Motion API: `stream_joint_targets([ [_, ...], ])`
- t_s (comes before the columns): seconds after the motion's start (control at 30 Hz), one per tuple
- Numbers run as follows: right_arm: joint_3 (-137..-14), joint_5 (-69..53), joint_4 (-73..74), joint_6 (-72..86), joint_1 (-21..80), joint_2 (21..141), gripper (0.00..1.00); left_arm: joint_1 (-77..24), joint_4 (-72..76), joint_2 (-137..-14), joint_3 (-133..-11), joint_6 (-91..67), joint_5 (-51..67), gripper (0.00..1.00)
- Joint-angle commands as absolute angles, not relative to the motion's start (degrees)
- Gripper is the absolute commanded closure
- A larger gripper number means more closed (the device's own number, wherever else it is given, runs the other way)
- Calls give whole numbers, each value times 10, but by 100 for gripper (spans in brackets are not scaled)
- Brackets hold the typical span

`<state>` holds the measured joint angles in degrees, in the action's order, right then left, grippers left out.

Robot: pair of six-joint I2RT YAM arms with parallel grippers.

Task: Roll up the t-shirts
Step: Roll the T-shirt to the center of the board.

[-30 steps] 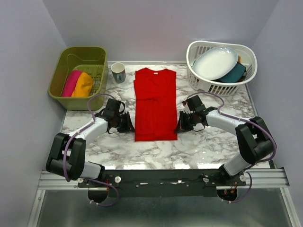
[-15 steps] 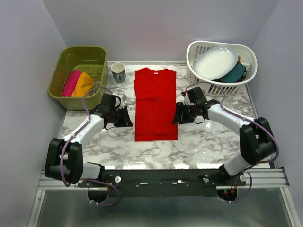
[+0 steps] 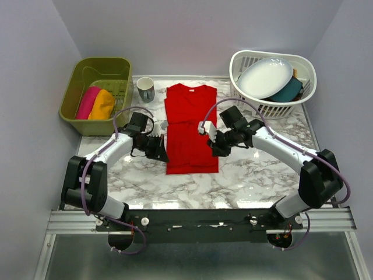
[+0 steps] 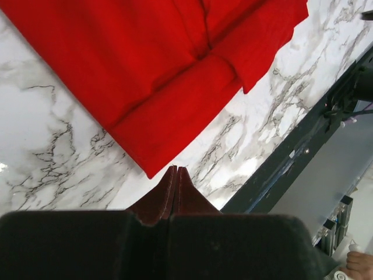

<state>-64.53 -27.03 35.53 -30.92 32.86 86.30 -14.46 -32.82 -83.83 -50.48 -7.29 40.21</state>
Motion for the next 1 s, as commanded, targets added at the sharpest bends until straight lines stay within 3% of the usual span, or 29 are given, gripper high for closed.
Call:
stream_joint_targets([
  [0.0, -631, -276, 400, -465, 354, 904, 80, -158, -314, -854, -490, -69, 418, 100],
  [0.63, -712, -318, 456, -548, 446, 1006, 85, -120, -315, -896, -568, -91, 320, 100],
  [0.97, -787, -259, 425, -488, 451, 1104, 92, -65, -308, -822, -547, -98, 325, 100],
])
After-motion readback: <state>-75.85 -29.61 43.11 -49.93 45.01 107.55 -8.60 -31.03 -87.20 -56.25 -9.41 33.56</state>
